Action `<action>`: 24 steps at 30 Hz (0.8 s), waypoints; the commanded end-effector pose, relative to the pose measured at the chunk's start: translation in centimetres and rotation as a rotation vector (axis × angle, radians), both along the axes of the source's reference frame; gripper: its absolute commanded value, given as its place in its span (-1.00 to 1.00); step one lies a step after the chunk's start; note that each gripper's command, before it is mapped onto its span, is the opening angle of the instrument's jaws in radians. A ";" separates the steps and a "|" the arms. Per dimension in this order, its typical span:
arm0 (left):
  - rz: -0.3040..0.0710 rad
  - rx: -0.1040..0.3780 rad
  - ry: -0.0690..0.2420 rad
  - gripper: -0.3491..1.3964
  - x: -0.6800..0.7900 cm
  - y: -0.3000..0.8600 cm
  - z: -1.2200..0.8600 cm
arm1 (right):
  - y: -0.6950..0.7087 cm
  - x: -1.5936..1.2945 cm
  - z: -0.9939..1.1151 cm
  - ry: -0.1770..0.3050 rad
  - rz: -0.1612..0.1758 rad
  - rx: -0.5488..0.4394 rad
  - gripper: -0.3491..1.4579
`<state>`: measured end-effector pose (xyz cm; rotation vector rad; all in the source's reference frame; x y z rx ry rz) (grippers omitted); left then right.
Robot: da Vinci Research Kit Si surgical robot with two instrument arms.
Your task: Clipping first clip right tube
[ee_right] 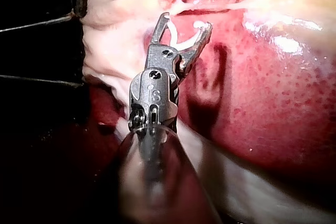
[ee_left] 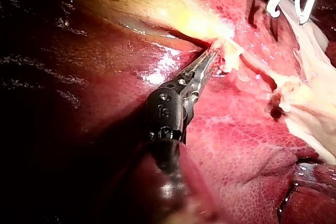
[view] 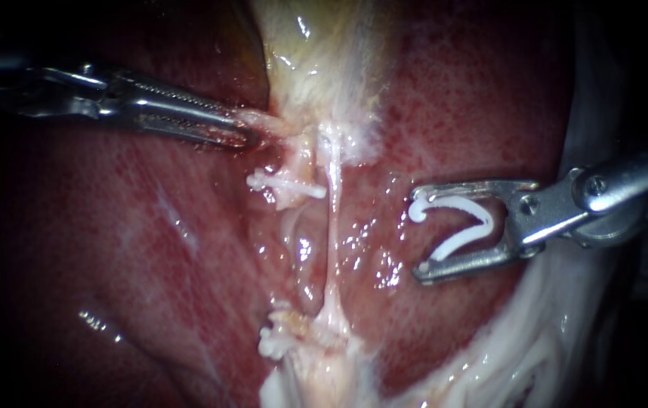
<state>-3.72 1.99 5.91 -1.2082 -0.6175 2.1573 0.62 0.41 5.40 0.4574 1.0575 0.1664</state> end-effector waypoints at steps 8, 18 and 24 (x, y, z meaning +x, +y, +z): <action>-0.006 0.009 0.000 -1.00 0.23 0.14 -0.30 | 0.00 0.01 -0.01 0.000 0.000 0.000 -0.06; -0.050 -0.044 0.003 -1.00 0.70 0.52 -0.79 | 0.00 0.01 -0.01 0.000 0.000 0.000 -0.06; -0.060 -0.053 0.010 -1.00 0.77 0.53 -0.82 | -0.01 0.02 -0.03 0.000 0.001 0.000 -0.06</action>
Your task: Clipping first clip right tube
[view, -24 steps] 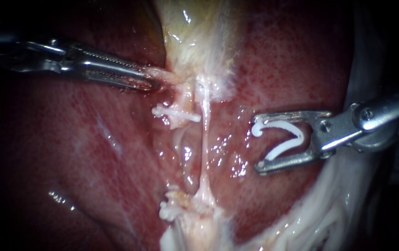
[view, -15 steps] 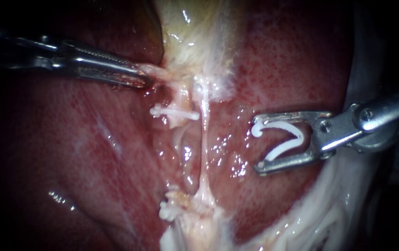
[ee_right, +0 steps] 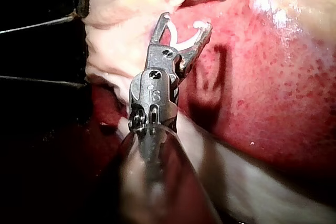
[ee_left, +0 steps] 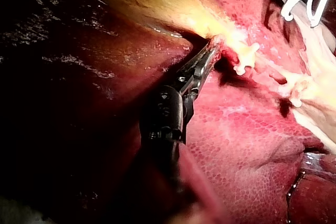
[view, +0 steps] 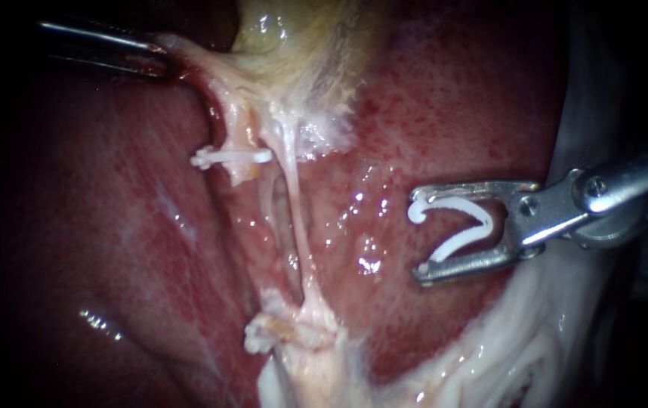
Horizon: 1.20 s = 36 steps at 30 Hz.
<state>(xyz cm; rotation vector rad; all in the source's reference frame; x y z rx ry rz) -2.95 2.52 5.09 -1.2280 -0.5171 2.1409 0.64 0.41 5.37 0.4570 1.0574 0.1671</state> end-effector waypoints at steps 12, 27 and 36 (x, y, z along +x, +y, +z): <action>-0.013 -0.002 0.011 -1.00 0.00 -0.02 0.01 | -0.07 0.31 -0.08 -0.018 0.039 0.107 -0.06; -0.017 -0.001 0.013 -1.00 0.00 -0.03 0.00 | -0.24 0.74 0.29 -0.030 0.110 0.225 -0.06; -0.017 -0.001 0.013 -1.00 0.00 -0.03 0.00 | -0.41 0.80 0.70 -0.020 0.096 0.282 -0.06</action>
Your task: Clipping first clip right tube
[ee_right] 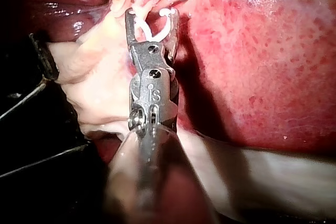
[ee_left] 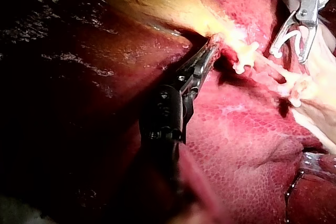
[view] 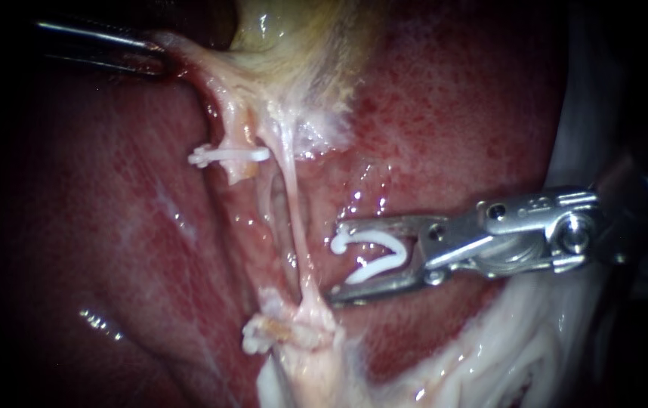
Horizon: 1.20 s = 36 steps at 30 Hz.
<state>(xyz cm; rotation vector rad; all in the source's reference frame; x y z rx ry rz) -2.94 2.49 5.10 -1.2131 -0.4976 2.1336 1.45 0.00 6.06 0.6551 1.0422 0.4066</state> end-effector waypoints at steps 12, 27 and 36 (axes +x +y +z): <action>0.000 -0.001 0.000 -1.00 0.00 -0.01 0.02 | -0.08 0.05 0.29 0.045 -0.005 0.060 -0.06; -0.002 -0.001 0.002 -1.00 0.01 -0.01 0.02 | -0.14 0.39 0.40 0.085 0.001 0.083 -0.06; -0.003 -0.001 0.003 -1.00 0.01 0.00 0.03 | -0.13 0.50 0.39 0.161 0.018 0.163 -0.06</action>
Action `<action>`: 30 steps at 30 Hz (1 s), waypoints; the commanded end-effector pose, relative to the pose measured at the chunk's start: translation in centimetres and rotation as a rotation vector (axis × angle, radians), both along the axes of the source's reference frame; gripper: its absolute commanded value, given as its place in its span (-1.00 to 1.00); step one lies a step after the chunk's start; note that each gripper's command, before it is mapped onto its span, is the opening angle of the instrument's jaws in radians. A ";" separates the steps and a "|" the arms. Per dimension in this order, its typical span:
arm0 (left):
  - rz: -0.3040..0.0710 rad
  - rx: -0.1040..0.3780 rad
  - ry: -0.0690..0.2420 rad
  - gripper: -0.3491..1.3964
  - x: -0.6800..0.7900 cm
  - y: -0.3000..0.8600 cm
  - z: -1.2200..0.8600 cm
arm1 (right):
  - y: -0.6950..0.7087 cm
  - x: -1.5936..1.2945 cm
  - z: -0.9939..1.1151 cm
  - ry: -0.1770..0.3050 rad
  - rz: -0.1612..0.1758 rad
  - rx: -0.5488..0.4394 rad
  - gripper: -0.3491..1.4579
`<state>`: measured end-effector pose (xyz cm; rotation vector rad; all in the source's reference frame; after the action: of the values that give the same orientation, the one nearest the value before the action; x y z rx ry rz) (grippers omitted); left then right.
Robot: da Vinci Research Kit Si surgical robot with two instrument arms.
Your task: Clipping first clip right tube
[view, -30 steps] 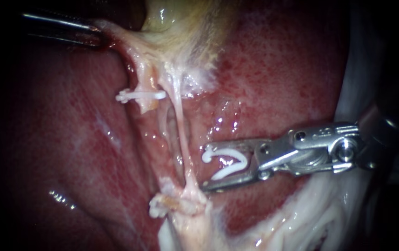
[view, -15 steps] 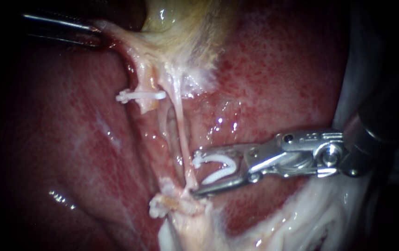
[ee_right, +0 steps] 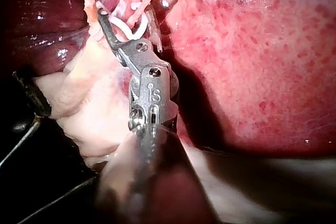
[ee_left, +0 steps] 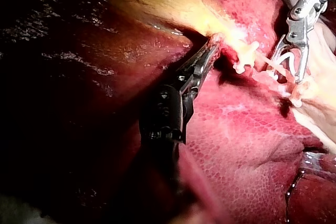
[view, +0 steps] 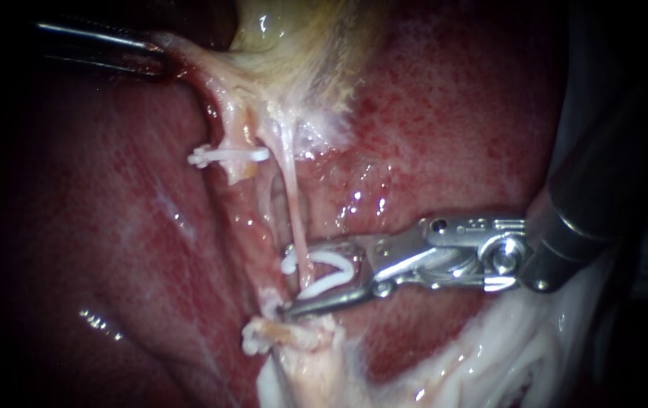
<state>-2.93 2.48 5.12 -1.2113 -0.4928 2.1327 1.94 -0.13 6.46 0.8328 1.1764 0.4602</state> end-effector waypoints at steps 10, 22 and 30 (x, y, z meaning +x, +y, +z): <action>-0.002 0.000 0.001 -1.00 0.01 0.01 0.01 | -0.02 0.04 -0.04 0.092 -0.001 0.118 -0.06; -0.003 0.000 0.002 -1.00 0.01 0.01 0.02 | -0.15 0.12 -0.29 0.156 -0.037 0.167 -0.08; -0.003 0.000 0.003 -1.00 0.02 0.01 0.02 | -0.14 0.10 -0.25 0.148 -0.033 0.190 -0.14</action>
<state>-2.91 2.49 5.14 -1.2080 -0.4896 2.1309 2.04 -0.26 6.21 1.0618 1.2673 0.4949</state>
